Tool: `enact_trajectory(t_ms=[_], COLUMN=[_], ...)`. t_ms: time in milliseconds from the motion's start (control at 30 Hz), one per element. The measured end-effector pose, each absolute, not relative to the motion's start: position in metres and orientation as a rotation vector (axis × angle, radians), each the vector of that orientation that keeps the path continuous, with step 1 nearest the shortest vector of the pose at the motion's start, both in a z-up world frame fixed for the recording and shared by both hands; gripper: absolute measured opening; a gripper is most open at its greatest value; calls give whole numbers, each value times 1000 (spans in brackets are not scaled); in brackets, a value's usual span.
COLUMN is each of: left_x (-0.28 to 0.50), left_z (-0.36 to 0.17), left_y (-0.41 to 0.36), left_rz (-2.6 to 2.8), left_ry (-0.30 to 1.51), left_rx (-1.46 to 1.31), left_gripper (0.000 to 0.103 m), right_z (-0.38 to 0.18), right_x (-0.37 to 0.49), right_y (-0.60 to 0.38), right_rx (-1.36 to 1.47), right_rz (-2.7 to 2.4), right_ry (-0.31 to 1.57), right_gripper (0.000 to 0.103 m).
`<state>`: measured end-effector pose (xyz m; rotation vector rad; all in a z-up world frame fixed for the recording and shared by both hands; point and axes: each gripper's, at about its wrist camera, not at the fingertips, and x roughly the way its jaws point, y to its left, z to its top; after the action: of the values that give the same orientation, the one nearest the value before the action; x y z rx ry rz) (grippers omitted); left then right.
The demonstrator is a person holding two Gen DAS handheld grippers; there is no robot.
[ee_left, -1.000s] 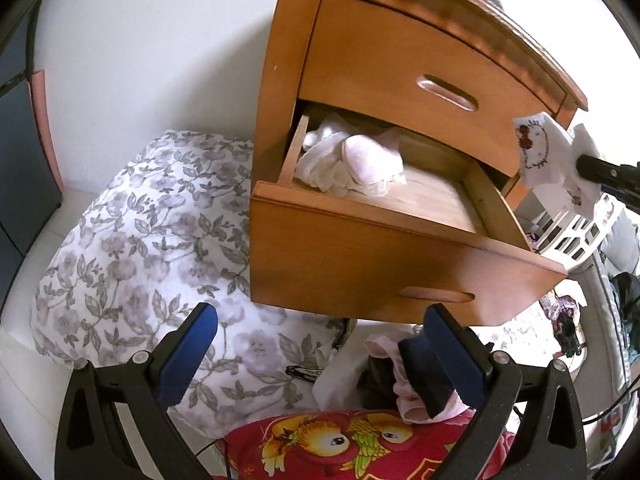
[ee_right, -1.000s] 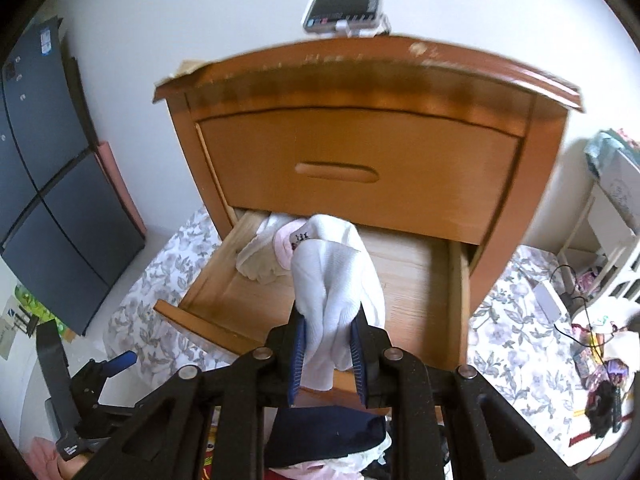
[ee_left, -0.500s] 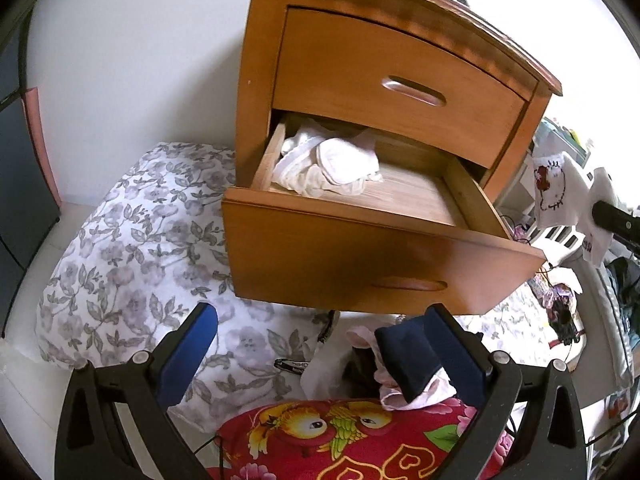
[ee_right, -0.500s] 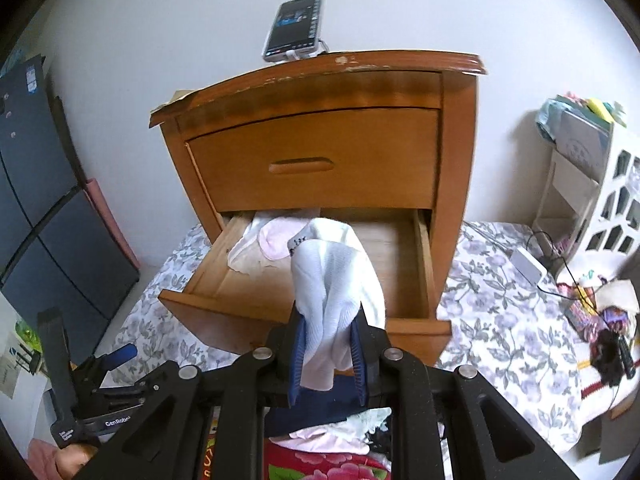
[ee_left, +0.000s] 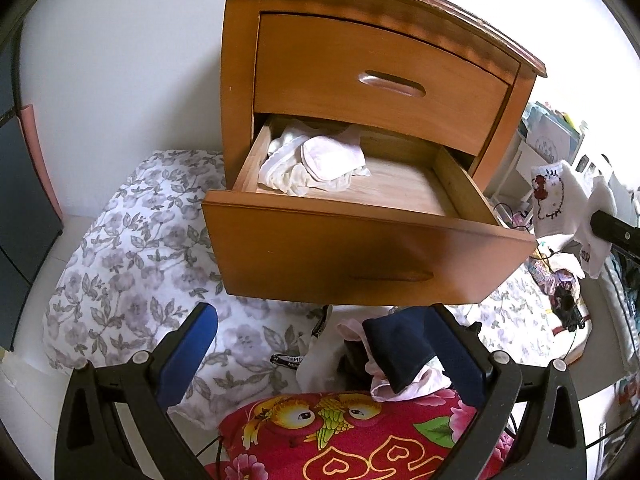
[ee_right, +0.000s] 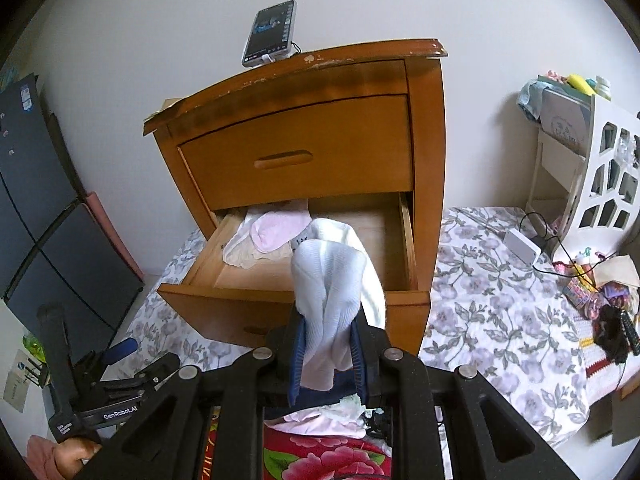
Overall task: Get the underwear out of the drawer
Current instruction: 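Carry the white sock back from the drawer toward the bed, then lower the white sock onto the bed and open the right gripper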
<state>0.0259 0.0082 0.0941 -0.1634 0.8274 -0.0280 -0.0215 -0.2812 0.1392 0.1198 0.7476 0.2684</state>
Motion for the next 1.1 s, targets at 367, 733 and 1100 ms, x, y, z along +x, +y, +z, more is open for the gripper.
enact_trajectory(t_ms=[367,733,1100], left_x=[26,28,34], left_z=[91,87,78], left_y=[6,8,15], left_rz=[-24,-23,-20], left_ry=[844,861,882], left_rx=[-152,-162,-183], left_gripper=[103,103,103], right_z=[113,78,52], right_x=[-17,-10,0], right_y=[-285,-276,-258], right_rx=[129,104,78], right_rz=[264,259,278], right_ry=[828,931,1020], right_gripper=[22,22,22])
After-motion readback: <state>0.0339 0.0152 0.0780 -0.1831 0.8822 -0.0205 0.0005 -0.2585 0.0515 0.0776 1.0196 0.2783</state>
